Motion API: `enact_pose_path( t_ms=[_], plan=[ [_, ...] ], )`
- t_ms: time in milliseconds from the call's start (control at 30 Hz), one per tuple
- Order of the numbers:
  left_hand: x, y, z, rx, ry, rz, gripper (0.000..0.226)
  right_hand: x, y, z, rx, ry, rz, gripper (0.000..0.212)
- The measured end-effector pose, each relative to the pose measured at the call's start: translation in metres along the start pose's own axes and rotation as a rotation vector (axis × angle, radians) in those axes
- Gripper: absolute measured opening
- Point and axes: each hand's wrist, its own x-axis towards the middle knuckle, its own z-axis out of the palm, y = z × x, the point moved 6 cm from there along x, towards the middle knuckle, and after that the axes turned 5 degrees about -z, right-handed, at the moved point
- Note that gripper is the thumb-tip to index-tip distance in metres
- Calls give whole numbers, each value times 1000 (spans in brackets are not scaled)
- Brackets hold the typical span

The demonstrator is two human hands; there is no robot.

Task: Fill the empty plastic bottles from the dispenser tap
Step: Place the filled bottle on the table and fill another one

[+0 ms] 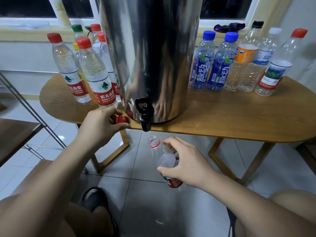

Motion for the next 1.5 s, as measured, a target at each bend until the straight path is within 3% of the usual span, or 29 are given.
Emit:
enact_pose_path(
  t_ms=[233, 433, 667, 767, 1033, 1500],
  plan=[
    [2, -5, -3, -76, -13, -64, 64, 7, 5, 4, -17, 7, 40, 71],
    [-11, 10, -29, -183, 35, -50, 43, 8, 6, 7, -15, 0, 52, 71],
    [-34, 59, -49, -488, 25, 79, 12, 9, 8, 13, 11, -10, 86, 71],
    [-40, 74, -50, -569, 28, 161, 15, 11, 9, 16, 30, -15, 100, 72],
    [-41, 91, -58, -411, 190, 338, 17, 19, 7, 26, 65, -1, 105, 70],
    [-49, 96, -61, -358, 247, 446, 11, 26, 6, 39, 101, -15, 116, 65]
  ],
)
